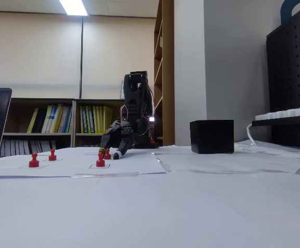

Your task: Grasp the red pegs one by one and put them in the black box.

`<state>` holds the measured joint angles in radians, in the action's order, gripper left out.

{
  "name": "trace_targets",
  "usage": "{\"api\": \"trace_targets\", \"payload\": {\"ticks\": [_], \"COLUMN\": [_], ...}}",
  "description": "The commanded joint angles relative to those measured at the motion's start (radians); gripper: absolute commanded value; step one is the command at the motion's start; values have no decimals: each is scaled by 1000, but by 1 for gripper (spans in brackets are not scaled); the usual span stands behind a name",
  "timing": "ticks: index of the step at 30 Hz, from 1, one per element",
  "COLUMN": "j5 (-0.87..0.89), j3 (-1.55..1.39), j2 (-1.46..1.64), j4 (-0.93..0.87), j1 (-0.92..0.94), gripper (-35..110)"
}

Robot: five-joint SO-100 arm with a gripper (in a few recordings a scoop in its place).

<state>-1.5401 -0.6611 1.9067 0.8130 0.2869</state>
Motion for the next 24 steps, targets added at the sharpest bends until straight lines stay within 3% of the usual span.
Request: {"api": "trace_targets", "payload": {"ticks": [1,4,8,11,14,17,18,20,24], "j5": [2,2,3,-8,-46,-135,-192,-337,-433], "j3": [-34,-26,-8,-101,-380,-741,-966,-1207,-1312], "j2": [6,5,-61,-330,-644,-687,-680,-627,-578], "j4": [37,37,-43,-592,-1502,-2075,-2359,-2585,-2615], "j1": [-8,-8,-11,-6,-60,-192,-308,-494,-813], "gripper": [10,0,0,0,0,0,0,0,0]}}
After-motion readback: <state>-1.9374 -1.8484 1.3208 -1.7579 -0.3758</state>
